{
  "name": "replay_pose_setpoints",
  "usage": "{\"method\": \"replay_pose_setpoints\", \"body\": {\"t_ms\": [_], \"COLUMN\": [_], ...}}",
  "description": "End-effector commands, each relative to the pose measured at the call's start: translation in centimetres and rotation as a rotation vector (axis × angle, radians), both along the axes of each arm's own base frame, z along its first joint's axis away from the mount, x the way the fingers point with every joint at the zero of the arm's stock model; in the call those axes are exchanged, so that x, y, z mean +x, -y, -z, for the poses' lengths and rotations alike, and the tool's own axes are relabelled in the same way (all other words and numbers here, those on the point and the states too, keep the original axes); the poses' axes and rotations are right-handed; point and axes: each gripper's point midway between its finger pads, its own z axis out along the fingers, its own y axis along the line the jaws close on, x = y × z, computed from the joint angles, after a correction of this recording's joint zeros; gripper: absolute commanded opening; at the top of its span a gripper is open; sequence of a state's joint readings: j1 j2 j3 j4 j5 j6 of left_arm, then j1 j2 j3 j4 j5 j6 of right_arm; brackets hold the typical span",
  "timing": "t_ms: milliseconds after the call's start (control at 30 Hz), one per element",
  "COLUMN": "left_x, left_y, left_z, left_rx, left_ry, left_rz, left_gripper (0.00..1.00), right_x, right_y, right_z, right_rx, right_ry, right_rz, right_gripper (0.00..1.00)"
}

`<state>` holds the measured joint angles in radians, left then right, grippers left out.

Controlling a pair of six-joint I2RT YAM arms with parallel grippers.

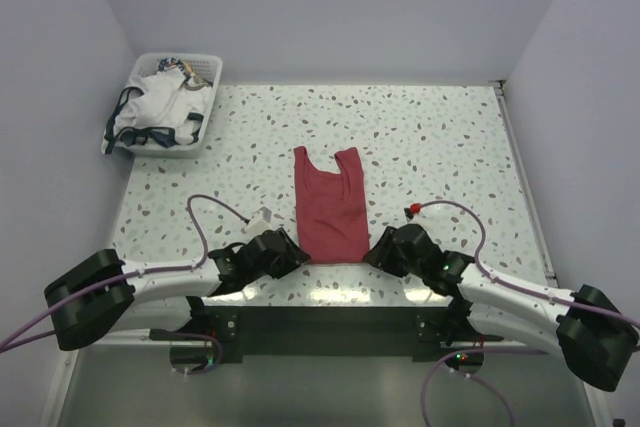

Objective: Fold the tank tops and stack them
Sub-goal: Fold the tank top

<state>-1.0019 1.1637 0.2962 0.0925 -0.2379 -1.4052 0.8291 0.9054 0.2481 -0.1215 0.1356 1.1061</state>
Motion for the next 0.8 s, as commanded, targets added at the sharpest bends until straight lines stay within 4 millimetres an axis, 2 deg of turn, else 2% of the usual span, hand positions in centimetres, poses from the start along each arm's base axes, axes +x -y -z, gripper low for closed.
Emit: {"method": "replay_pose_setpoints", "body": {"t_ms": [0,333,400,500,533,633,733,767], "left_x": [-1.6,-1.6,-1.5,-1.4,-1.3,-1.0,-0.6,-0.4], "left_y": [-3.0,-3.2,-3.0,-3.1,-3.0,-2.7,-2.4,-2.1], "left_z": [3.4,3.9,3.9,3.9,3.7,3.2,2.5,2.1], "left_rx": [0.133,0.149,0.15,0.157,0.156,0.169,0.183,0.176], "left_ry": [-0.066,-0.067,-0.062,-0.052,-0.047,-0.022,0.008,0.018], "left_rz": [-0.014,-0.01,-0.005,0.0,0.004,0.025,0.051,0.06], "left_gripper": [0.43,0.35,0.31,0.22,0.2,0.15,0.09,0.03], "right_x": [0.6,0.3,0.4,0.5,0.6,0.7,0.9,0.8], "right_y": [-0.7,-1.4,-1.4,-1.3,-1.3,-1.1,-0.9,-0.8], "right_z": [-0.6,0.1,0.2,0.4,0.3,0.2,-0.1,-0.2], "right_rx": [0.021,0.017,0.014,0.005,0.002,-0.015,-0.059,-0.074], "right_ry": [0.013,0.01,0.011,0.012,0.018,0.023,0.047,0.05], "right_rz": [0.01,-0.004,0.002,0.005,0.007,0.003,-0.022,-0.032], "right_gripper": [0.46,0.45,0.43,0.35,0.26,0.12,0.01,0.0]}}
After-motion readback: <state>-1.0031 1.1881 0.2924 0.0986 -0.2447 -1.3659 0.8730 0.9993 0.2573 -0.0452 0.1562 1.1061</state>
